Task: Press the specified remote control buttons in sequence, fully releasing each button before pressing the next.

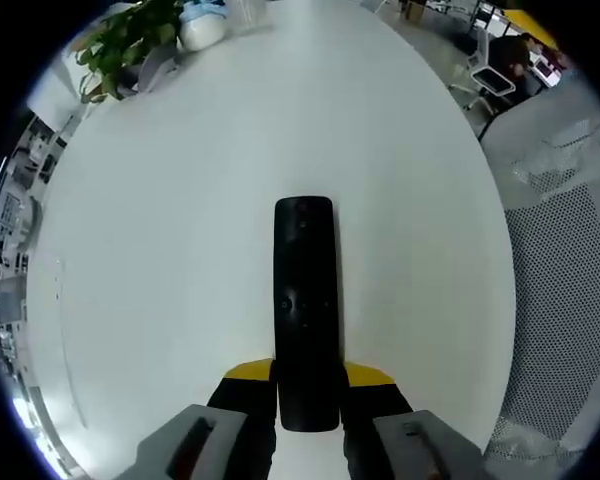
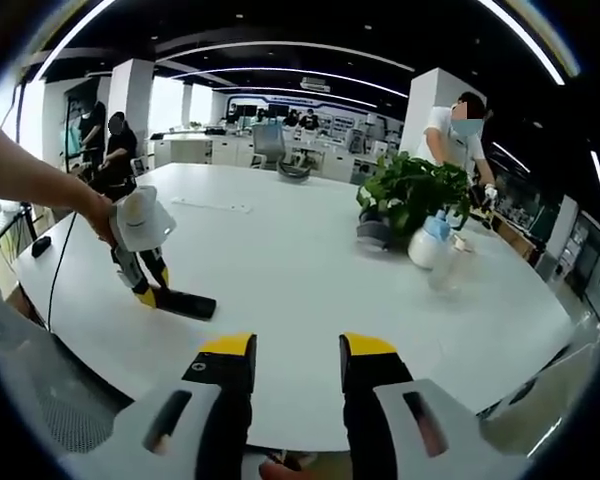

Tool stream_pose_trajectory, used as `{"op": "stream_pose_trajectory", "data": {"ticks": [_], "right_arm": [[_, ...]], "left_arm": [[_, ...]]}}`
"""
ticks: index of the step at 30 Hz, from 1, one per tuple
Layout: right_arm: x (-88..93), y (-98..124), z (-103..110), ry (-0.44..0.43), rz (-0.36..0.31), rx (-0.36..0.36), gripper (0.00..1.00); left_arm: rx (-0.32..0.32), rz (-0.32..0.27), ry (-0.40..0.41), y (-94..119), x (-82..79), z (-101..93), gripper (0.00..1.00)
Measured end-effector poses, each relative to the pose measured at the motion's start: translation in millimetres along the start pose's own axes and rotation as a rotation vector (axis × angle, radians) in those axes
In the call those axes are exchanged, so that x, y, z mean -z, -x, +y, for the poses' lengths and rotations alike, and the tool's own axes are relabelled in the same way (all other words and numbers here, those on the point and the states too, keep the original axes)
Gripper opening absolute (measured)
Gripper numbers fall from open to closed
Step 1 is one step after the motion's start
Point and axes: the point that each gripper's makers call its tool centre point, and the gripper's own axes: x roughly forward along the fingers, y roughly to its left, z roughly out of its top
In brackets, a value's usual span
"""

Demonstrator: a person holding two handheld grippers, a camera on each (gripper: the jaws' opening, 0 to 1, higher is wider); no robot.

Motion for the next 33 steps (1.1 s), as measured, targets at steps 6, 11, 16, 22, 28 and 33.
{"op": "stream_pose_trajectory", "data": {"ticks": [6,11,16,22,28,33], "right_arm": [[2.2,-1,1,0.011,0.015,0.001,0.28],[2.6,0,1,-0.007,0.015,-0.004,0.27],[2.3,0,3,-0.026,0.016,-0.023,0.22],[-2.9,1,7,-0.050,-0.014,-0.042,0.24],[-2.9,1,6,-0.062,-0.015,-0.043,0.22],[-2.3,1,7,-0.063,-0.012,-0.045,0.21]], "left_arm": [[0.002,0.001,-0.006,1,0.4,-9.1,0.23],[0.005,-0.016,0.001,1,0.7,-11.0,0.23],[0.005,-0.023,0.007,1,0.4,-14.4,0.23],[-0.002,-0.044,0.020,2,0.8,-19.8,0.23],[0.002,-0.068,0.018,1,0.0,-27.1,0.23],[0.003,-0.051,0.002,1,-0.4,-31.5,0.23]]}}
